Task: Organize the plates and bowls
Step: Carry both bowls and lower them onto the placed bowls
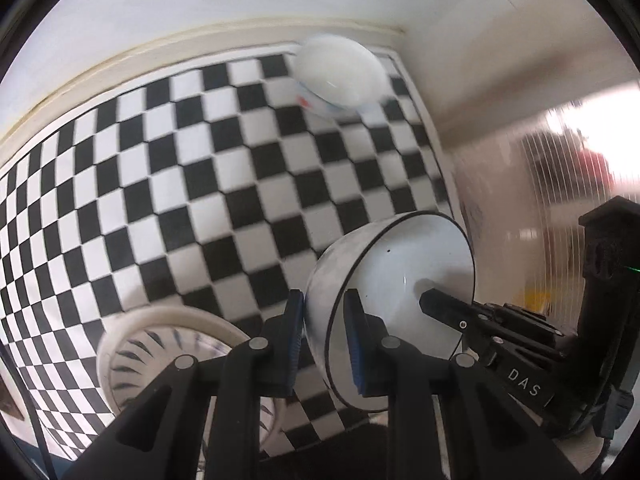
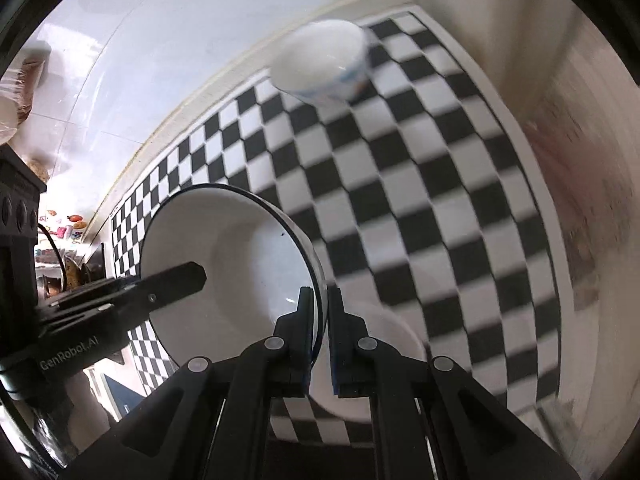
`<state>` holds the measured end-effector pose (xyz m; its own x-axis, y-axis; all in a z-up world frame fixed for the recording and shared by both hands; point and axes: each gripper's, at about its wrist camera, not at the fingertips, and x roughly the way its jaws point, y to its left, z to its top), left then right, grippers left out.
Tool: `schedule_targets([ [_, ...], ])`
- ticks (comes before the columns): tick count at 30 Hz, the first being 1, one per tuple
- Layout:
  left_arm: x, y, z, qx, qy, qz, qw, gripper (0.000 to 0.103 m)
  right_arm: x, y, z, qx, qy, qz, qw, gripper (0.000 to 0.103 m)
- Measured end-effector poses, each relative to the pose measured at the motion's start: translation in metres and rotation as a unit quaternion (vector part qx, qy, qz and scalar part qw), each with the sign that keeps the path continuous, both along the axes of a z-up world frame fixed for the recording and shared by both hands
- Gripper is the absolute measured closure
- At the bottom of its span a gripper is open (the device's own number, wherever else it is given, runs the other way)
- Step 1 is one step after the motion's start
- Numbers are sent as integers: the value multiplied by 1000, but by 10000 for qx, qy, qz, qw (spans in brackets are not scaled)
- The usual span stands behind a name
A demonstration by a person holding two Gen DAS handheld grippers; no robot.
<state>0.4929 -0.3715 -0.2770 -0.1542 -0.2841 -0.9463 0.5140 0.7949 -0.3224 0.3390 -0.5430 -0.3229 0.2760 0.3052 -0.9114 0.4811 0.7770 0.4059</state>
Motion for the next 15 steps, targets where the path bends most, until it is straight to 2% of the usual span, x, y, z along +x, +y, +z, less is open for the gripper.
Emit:
schedule_targets([
  [3, -21, -7, -4, 71, 61, -244, 9997, 85, -32, -5, -5, 58, 109, -138, 9998, 95],
  [7, -45, -25, -29, 239, 256, -376, 9987, 85, -61, -12, -19, 110, 287, -201, 9993, 95],
  [15, -61, -38, -71, 630, 548, -492, 9953, 85, -74, -11, -52, 193, 580, -182, 9980, 95],
])
